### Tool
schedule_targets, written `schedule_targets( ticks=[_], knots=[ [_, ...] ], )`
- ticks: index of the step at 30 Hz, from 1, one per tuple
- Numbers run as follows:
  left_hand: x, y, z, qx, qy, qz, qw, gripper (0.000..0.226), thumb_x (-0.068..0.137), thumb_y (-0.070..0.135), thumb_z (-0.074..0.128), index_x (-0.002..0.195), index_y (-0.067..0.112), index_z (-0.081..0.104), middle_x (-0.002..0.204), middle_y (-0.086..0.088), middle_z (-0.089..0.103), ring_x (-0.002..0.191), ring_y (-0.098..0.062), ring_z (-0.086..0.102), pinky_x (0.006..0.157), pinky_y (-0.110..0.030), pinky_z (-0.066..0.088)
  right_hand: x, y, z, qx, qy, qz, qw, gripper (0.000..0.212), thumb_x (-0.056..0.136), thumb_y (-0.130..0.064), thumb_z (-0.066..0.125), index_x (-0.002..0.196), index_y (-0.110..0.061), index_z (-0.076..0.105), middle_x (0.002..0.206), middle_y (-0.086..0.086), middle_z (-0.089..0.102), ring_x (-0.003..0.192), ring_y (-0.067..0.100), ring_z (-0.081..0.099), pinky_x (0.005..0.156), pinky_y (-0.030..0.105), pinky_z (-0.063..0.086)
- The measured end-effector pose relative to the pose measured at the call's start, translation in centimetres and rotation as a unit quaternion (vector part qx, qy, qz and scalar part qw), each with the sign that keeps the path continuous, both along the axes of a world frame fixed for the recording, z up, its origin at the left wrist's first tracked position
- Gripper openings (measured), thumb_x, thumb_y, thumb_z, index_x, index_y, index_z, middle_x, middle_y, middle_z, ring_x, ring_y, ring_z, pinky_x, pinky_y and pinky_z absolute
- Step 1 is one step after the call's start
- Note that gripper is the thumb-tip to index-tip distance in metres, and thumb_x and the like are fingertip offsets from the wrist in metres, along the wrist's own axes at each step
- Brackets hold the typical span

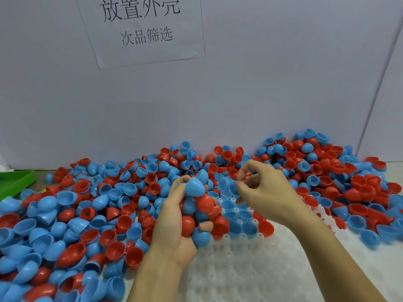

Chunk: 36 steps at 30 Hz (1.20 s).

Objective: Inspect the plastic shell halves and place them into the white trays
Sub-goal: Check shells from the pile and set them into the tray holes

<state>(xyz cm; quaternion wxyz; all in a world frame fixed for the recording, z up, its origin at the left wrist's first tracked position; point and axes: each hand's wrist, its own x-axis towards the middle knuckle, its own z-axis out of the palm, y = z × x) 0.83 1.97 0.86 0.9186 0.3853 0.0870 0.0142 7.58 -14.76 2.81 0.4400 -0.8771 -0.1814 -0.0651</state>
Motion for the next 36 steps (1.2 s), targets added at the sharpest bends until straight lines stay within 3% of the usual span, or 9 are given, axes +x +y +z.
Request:
schedule_targets(
  ticks=[5, 9, 13, 15, 21, 25, 27, 31, 36],
  knots=[
    [0.0, 0.0, 0.0, 0.011, 0.003, 0.008, 1.0, 0.086, 0.067, 0.034, 0.069, 0.143, 0.0, 0.044, 0.082, -0.016, 0.057, 0.054, -0.017, 0.057, 0.036, -0.02, 0.035, 0.7, -1.7, -0.3, -0.032, 0.034, -0.049, 0.998, 0.012, 0.089, -0.017, 0.066, 0.08, -0.022, 0.059, 0.072, -0.002, 0.073, 0.061, 0.008, 0.07, 0.045, 0.016, 0.051],
    [0.1, 0.1, -0.1, 0.015, 0.01, 0.007, 1.0, 0.085, 0.067, 0.035, 0.069, 0.141, 0.0, 0.047, 0.079, -0.016, 0.057, 0.054, -0.017, 0.058, 0.035, -0.021, 0.037, 0.5, -4.1, 0.4, -0.036, 0.053, -0.081, 0.995, 0.025, 0.084, -0.004, 0.061, 0.09, -0.027, 0.052, 0.068, 0.01, 0.071, 0.054, 0.022, 0.071, 0.051, 0.041, 0.061],
    [0.0, 0.0, 0.1, 0.019, 0.003, 0.003, 1.0, 0.093, 0.054, 0.036, 0.075, 0.137, 0.001, 0.051, 0.079, -0.016, 0.055, 0.055, -0.016, 0.058, 0.035, -0.02, 0.037, 0.5, -5.6, 0.9, -0.05, 0.093, -0.054, 0.993, 0.041, 0.089, 0.001, 0.054, 0.094, -0.04, 0.055, 0.088, 0.015, 0.07, 0.056, 0.03, 0.072, 0.047, 0.039, 0.06],
    [-0.1, 0.0, 0.1, 0.014, 0.0, 0.002, 1.0, 0.083, 0.059, 0.036, 0.073, 0.134, 0.004, 0.055, 0.08, -0.016, 0.055, 0.055, -0.015, 0.058, 0.035, -0.02, 0.036, 0.8, -5.8, 0.8, -0.044, 0.12, -0.041, 0.991, 0.042, 0.092, 0.001, 0.049, 0.097, -0.037, 0.063, 0.097, 0.009, 0.07, 0.057, 0.025, 0.073, 0.045, 0.032, 0.058],
    [-0.2, 0.1, -0.1, 0.001, 0.023, 0.007, 1.0, 0.065, 0.09, 0.036, 0.06, 0.143, 0.001, 0.048, 0.084, -0.016, 0.055, 0.057, -0.017, 0.057, 0.034, -0.021, 0.037, 1.5, -6.5, 0.4, -0.078, 0.112, -0.053, 0.989, 0.023, 0.097, -0.008, 0.055, 0.101, -0.029, 0.062, 0.083, 0.006, 0.074, 0.06, 0.017, 0.074, 0.05, 0.03, 0.06],
    [0.0, 0.4, 0.1, 0.0, 0.011, 0.011, 1.0, 0.045, 0.086, 0.033, 0.061, 0.125, 0.01, 0.057, 0.082, -0.016, 0.054, 0.056, -0.016, 0.057, 0.035, -0.02, 0.035, 1.7, -7.0, 0.6, -0.205, 0.059, -0.073, 0.974, 0.011, 0.092, -0.024, 0.069, 0.1, -0.032, 0.067, 0.083, -0.002, 0.071, 0.055, 0.009, 0.065, 0.045, 0.021, 0.052],
    [0.0, 0.7, 0.2, -0.014, 0.009, 0.012, 1.0, 0.038, 0.09, 0.036, 0.059, 0.111, 0.005, 0.063, 0.081, -0.015, 0.058, 0.055, -0.015, 0.058, 0.033, -0.021, 0.035, 1.6, -6.9, 0.7, -0.237, 0.067, -0.077, 0.966, 0.014, 0.09, -0.026, 0.072, 0.103, -0.031, 0.069, 0.085, -0.007, 0.067, 0.061, 0.008, 0.064, 0.05, 0.017, 0.048],
    [-0.1, 1.0, 0.3, -0.036, 0.005, 0.01, 0.999, 0.039, 0.082, 0.042, 0.061, 0.078, 0.006, 0.077, 0.082, -0.013, 0.065, 0.057, -0.013, 0.057, 0.034, -0.02, 0.036, 1.1, -5.8, -0.1, -0.334, 0.129, -0.073, 0.931, 0.023, 0.086, -0.016, 0.073, 0.107, -0.028, 0.072, 0.104, 0.001, 0.063, 0.083, 0.016, 0.065, 0.076, 0.031, 0.059],
    [-0.2, 0.9, 0.5, -0.035, 0.01, 0.018, 0.999, 0.042, 0.081, 0.044, 0.061, 0.072, 0.007, 0.079, 0.077, -0.013, 0.068, 0.056, -0.013, 0.06, 0.034, -0.019, 0.037, 0.8, -5.0, -0.8, -0.384, 0.139, -0.091, 0.908, 0.032, 0.081, -0.003, 0.068, 0.105, -0.023, 0.074, 0.084, -0.003, 0.059, 0.075, 0.018, 0.065, 0.074, 0.037, 0.062]
  ],
)
